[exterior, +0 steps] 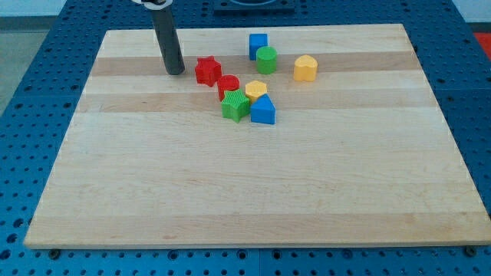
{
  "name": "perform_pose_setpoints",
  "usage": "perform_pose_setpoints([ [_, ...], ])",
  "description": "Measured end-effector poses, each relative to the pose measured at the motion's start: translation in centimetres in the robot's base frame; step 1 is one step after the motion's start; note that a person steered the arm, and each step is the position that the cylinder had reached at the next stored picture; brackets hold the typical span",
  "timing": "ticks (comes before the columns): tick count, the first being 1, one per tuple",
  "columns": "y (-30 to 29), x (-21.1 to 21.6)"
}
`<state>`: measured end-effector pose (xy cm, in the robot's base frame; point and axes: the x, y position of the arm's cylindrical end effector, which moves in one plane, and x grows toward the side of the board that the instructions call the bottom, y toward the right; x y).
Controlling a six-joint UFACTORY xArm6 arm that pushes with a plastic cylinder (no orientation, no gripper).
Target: Slide the red star into the red circle
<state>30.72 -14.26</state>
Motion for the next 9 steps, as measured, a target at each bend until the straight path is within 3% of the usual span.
perform_pose_setpoints([
  [9, 10.5, -0.6],
])
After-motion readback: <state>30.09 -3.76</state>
